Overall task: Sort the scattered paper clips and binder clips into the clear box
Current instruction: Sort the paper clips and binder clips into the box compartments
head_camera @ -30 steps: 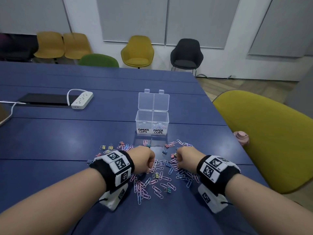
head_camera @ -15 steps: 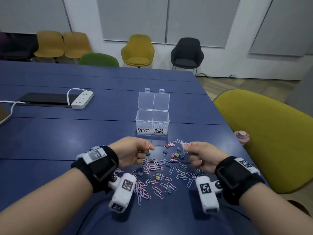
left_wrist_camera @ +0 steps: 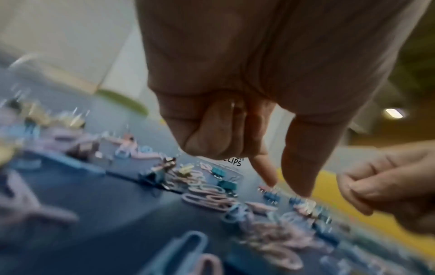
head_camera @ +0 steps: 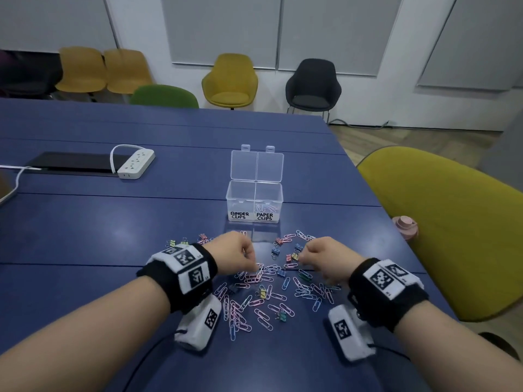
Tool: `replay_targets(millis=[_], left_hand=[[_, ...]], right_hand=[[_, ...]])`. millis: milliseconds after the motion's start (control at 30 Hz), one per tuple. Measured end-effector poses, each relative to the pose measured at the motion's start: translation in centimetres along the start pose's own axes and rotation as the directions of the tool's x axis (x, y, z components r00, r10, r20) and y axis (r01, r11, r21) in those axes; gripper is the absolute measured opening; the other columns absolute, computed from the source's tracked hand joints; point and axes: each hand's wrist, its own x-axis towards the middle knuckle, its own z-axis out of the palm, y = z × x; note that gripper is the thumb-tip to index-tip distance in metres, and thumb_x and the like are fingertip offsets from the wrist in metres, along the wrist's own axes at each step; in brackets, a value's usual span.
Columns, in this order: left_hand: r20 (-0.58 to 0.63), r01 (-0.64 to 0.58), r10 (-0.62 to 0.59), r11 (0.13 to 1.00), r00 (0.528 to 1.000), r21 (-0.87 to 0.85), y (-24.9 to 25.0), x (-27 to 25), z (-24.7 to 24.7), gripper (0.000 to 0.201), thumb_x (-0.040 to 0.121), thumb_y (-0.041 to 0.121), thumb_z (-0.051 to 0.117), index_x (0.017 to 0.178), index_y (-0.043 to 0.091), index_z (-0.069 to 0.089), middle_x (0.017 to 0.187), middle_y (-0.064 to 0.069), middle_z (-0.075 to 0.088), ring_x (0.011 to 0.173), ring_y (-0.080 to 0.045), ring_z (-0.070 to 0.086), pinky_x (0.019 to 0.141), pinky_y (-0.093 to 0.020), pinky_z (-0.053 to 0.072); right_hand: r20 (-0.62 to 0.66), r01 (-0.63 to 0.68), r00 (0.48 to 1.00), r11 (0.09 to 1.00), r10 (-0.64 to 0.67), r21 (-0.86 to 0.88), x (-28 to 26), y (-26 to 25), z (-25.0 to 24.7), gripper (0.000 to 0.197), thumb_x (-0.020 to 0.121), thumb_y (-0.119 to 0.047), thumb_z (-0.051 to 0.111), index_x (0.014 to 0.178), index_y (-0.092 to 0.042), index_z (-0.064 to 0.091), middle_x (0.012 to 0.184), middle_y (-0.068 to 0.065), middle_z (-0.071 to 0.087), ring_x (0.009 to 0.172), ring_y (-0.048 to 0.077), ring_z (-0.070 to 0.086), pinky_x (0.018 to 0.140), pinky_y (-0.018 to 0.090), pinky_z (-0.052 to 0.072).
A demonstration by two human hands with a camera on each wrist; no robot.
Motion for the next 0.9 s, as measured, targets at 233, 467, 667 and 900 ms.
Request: replay_targets(millis=[233,467,667,900], left_hand=[[0.039,-0.029,0.019,0.965,0.999,0.262,0.6,0.2,1.0,0.013,0.079,0.027,0.073,0.085,0.021,0.064,0.095,0.001,0.067,0.076,-0.013,0.055,0.066,-0.023,0.041],[0.055,-0.041,0.027,0.958,0.998,0.285,0.8,0.4,1.2,0.007,0.087,0.018,0.061,0.088,0.015,0.067,0.094,-0.003,0.073,0.074,-0.014,0.058,0.070,-0.023,0.049],[0.135,-0.031,0.003,0.978,0.991,0.208,0.3,0.4,0.7,0.012,0.088,0.026,0.061,0.082,0.017,0.061,0.081,0.000,0.064,0.070,-0.013,0.056,0.068,-0.025,0.051],[0.297,0.277,0.008,0.337,0.955,-0.900,-0.9,0.3,-0.6,0.013,0.089,0.003,0.047,0.076,0.008,0.048,0.065,-0.007,0.052,0.053,-0.015,0.047,0.042,-0.022,0.043]], right_hand=[[0.015,0.015,1.000,0.785,-0.007,-0.620,0.4,-0.9,0.6,0.036,0.079,-0.034,0.069,0.064,-0.012,0.045,0.063,0.003,0.047,0.057,0.019,0.044,0.049,0.025,0.034],[0.072,0.060,0.997,0.756,-0.018,-0.652,1.7,-1.2,1.9,0.020,0.081,-0.012,0.058,0.091,0.003,0.068,0.077,0.008,0.056,0.071,0.021,0.052,0.066,0.029,0.047],[0.088,0.079,0.996,0.713,-0.025,-0.696,1.5,-1.5,2.0,0.012,0.084,-0.011,0.053,0.072,-0.008,0.053,0.077,0.011,0.053,0.071,0.024,0.048,0.064,0.027,0.042],[0.096,-0.169,0.985,0.872,0.141,0.459,0.1,-1.1,0.5,0.029,0.084,-0.009,0.034,0.059,-0.020,0.028,0.055,-0.001,0.026,0.039,0.011,0.016,0.041,0.013,0.013]])
